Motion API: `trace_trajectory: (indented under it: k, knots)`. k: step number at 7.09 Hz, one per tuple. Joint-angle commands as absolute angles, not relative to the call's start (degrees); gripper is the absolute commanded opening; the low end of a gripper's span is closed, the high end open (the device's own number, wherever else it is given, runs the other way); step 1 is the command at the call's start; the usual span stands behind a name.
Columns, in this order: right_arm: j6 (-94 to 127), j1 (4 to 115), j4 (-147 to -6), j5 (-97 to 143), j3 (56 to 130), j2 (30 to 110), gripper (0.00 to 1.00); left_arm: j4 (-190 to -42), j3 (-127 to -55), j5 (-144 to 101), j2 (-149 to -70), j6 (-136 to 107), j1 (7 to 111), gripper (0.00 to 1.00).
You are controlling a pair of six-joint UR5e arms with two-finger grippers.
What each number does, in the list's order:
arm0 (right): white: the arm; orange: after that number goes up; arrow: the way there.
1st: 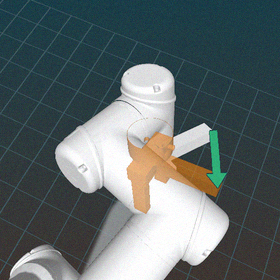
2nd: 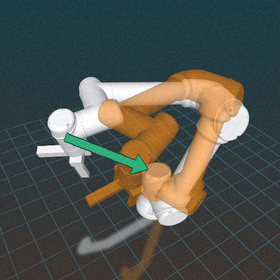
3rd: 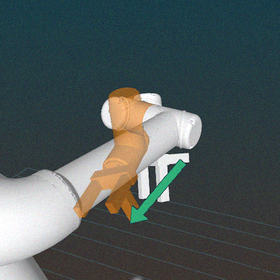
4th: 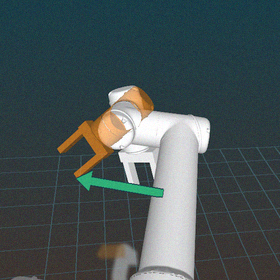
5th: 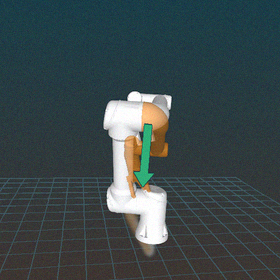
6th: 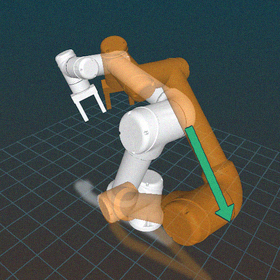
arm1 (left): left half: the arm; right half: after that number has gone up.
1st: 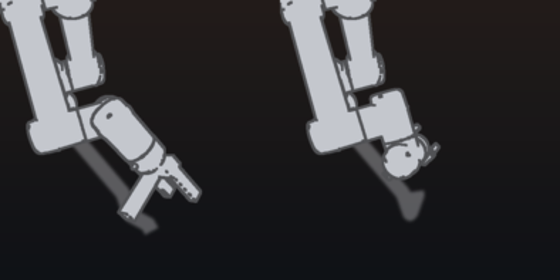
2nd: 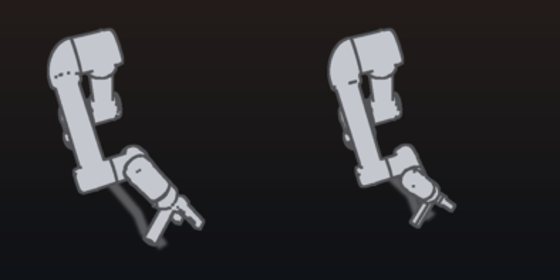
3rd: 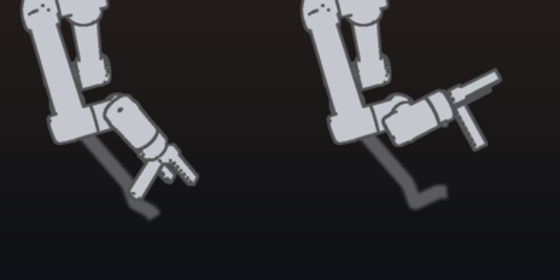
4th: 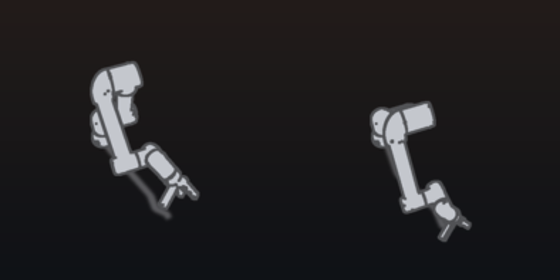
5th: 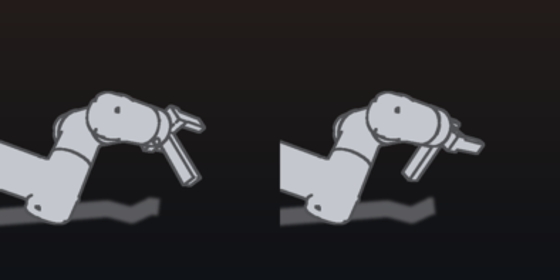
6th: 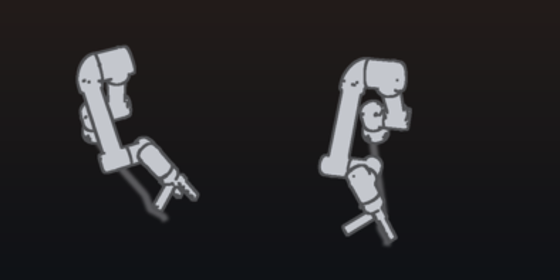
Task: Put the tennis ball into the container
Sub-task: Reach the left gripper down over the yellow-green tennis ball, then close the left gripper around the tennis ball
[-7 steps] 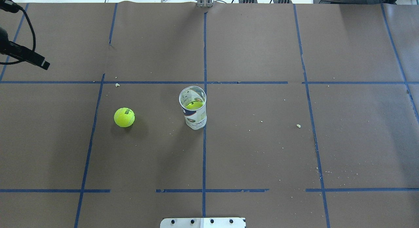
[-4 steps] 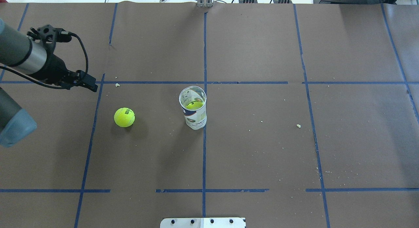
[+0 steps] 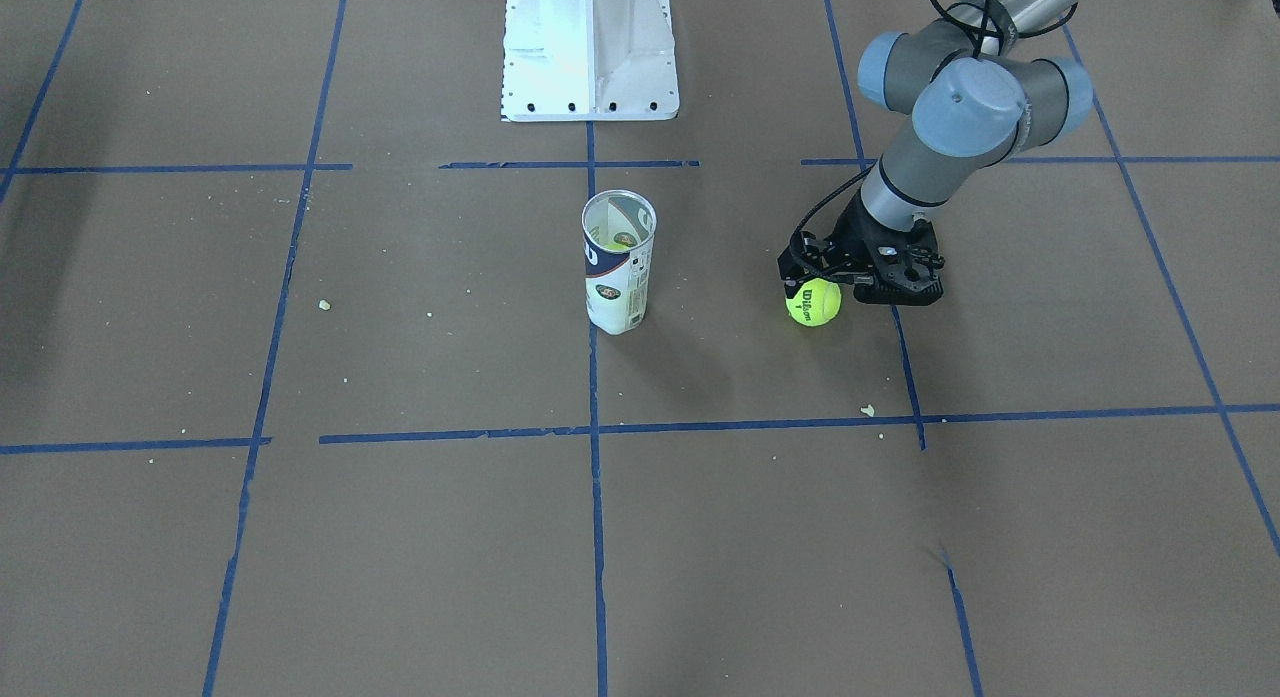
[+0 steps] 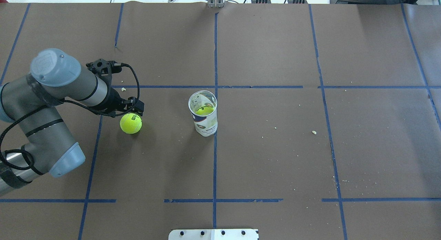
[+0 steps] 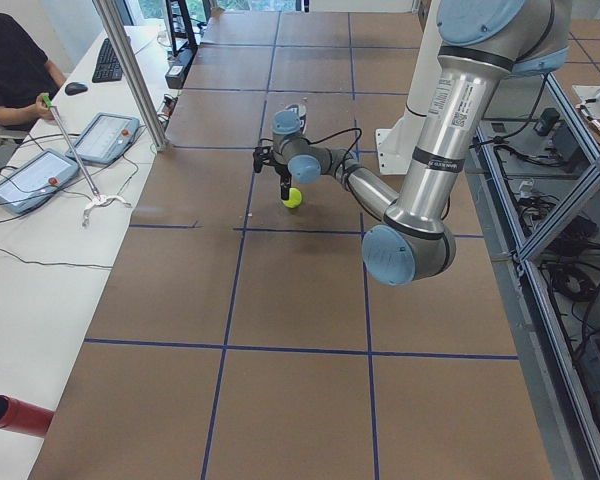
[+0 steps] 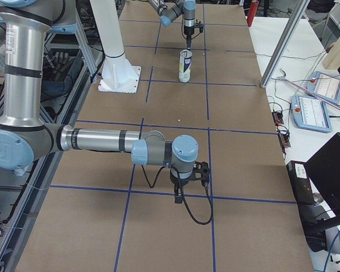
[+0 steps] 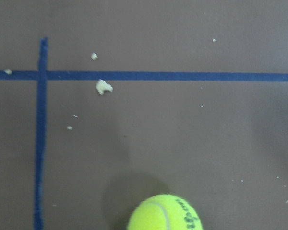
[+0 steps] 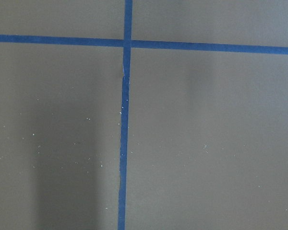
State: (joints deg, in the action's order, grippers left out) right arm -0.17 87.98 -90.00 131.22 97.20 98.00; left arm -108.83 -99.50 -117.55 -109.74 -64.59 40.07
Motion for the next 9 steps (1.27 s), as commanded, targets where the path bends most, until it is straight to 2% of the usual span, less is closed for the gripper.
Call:
trace_trajectory:
  k: [1,7,8,9]
  knots:
    - [-0.2,88.0,-90.0,131.2,97.2,98.0,1.0,-108.9,-97.8,-116.2,-110.1,-65.2,39.0,1.0]
    - [-0.2,88.0,-90.0,131.2,97.2,98.0,1.0,-108.9,-96.7,-115.8,-110.1,-65.3,37.6,1.0]
    - [-0.2,88.0,-90.0,131.2,97.2,98.0,1.0,-108.9,-96.9,-115.9,-110.1,-65.6,37.6,0.74]
    - [-0.2,88.0,-90.0,131.2,97.2,98.0,1.0,-108.7,-96.9,-115.8,-110.0,-65.6,37.6,0.24]
